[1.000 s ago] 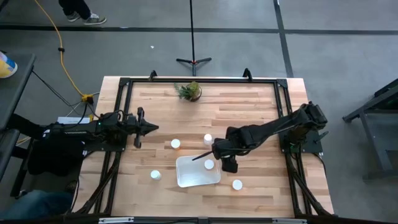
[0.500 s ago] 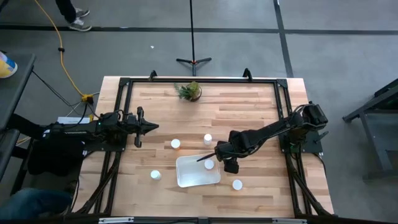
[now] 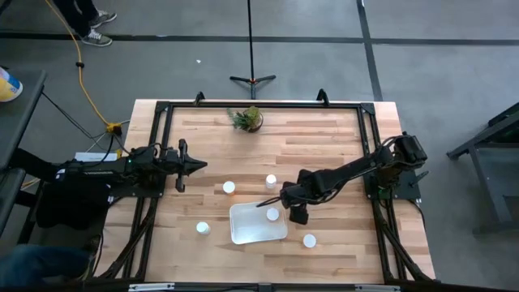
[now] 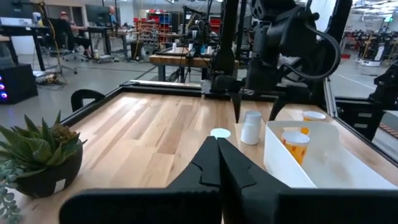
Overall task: Pick and place pill bottles into a basket
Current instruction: Put the right white pill bottle into the white bin
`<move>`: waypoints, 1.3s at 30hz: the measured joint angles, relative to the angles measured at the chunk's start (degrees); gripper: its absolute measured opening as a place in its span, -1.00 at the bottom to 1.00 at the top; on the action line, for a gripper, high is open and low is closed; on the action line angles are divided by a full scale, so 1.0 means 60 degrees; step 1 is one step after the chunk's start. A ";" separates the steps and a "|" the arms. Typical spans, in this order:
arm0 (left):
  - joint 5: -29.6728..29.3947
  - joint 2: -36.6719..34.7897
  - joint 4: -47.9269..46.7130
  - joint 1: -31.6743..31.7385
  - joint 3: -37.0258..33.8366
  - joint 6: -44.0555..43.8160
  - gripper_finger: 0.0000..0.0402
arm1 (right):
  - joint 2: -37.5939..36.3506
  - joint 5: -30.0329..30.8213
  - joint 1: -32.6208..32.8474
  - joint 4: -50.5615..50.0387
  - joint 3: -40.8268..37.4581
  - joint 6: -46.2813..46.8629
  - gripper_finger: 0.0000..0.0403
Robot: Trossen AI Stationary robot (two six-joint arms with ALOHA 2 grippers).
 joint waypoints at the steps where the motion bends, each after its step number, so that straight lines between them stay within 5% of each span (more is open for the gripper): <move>1: -0.0004 0.0000 -0.0026 -0.0001 0.0000 0.0007 -0.88 | 0.0000 0.0016 -0.0012 0.0093 0.0004 -0.0004 0.53; 6: -0.0182 0.0000 -0.0132 -0.0001 0.0002 0.0020 -0.74 | 0.0000 -0.0021 -0.0054 0.0061 0.0004 -0.0049 0.40; 11: -0.0092 0.0000 -0.0132 0.0002 0.0002 0.0229 -0.89 | 0.0000 -0.0123 -0.0054 0.0057 0.0004 -0.0069 0.27; 19: -0.0131 0.0000 -0.0204 0.0000 0.0000 0.0274 -0.77 | 0.0000 -0.0282 -0.0054 0.0021 0.0004 -0.0248 0.15; 39: -0.0110 0.0000 -0.0347 0.0001 0.0000 0.0271 -0.89 | 0.0000 -0.0323 -0.0051 -0.0223 0.0026 -0.0397 -0.20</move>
